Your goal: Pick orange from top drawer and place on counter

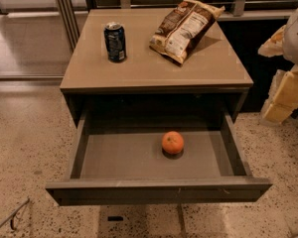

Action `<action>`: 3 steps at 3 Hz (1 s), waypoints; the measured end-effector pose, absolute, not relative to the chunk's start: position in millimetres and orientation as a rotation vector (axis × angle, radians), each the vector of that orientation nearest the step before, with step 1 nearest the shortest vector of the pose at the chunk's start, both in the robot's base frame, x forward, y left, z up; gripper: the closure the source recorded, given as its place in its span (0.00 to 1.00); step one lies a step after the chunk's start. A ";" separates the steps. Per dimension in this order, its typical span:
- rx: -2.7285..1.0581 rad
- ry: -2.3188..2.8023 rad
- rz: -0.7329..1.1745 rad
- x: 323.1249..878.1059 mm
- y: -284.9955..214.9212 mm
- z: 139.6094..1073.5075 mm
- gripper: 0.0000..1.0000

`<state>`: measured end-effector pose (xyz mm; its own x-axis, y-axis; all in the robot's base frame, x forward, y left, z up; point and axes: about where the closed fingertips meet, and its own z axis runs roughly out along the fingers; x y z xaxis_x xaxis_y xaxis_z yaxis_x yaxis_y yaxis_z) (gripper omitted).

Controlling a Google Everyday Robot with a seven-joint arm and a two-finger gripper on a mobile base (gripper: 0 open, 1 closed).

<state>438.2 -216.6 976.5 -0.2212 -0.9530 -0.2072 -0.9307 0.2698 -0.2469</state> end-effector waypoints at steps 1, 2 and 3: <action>-1.711 2.217 -0.092 439.6 -215.5 971.0 0.42; -1.675 2.179 -0.046 448.5 -211.3 946.0 0.65; -1.613 2.134 0.053 464.5 -200.2 899.9 0.89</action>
Offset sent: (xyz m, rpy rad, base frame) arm 0.0286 0.0117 -0.0813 0.1859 -0.0657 0.0103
